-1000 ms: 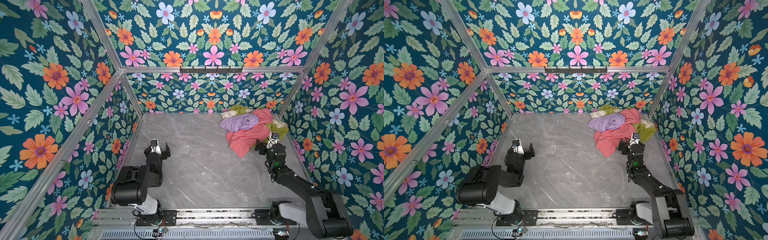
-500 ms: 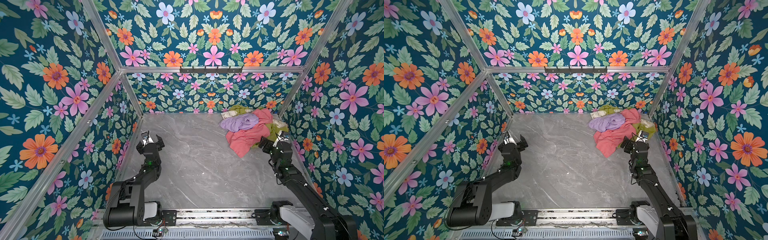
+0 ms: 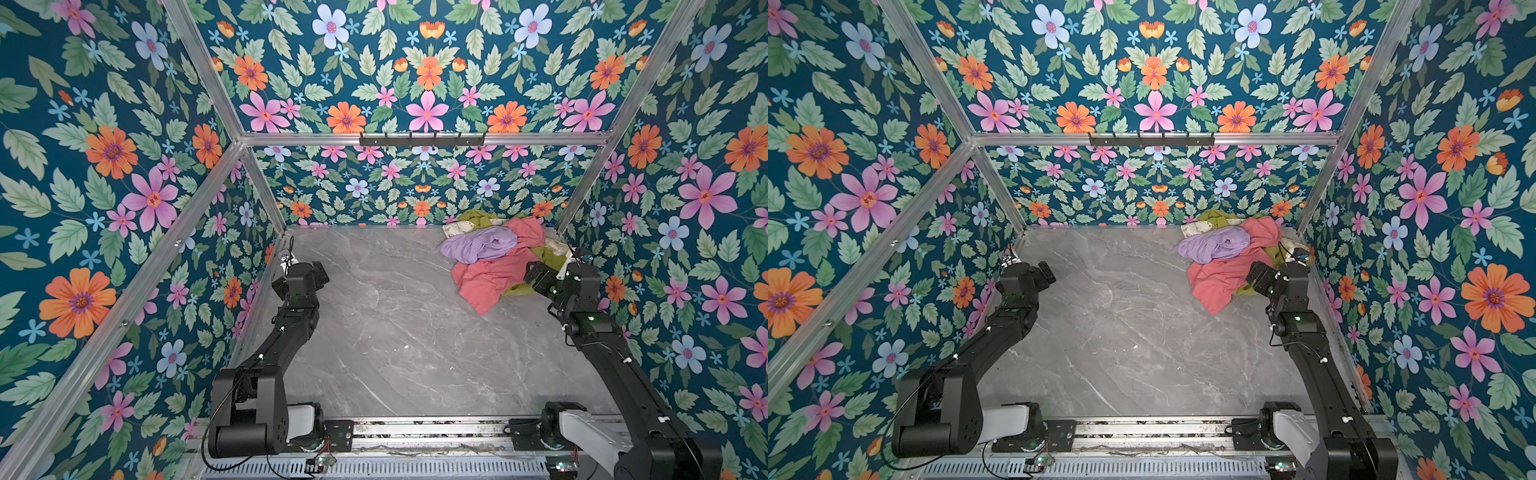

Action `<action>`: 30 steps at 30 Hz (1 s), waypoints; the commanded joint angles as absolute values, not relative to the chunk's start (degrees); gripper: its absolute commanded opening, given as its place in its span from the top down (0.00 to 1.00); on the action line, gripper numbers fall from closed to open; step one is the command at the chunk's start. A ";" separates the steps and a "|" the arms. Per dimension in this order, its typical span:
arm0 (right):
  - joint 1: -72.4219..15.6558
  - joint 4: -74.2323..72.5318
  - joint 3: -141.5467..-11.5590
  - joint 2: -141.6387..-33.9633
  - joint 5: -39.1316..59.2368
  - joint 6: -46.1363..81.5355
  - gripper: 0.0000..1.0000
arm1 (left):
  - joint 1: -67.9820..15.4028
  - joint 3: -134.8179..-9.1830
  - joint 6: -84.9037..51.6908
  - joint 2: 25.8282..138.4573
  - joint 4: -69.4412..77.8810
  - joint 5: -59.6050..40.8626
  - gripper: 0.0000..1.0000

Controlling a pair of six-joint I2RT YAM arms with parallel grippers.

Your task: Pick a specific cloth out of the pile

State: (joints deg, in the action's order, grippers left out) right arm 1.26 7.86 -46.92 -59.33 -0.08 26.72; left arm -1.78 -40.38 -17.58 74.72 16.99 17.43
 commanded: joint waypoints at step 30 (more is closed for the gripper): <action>16.14 28.01 -85.39 -100.84 21.53 42.71 0.29 | -26.02 -55.02 -20.99 91.16 17.31 -5.39 0.00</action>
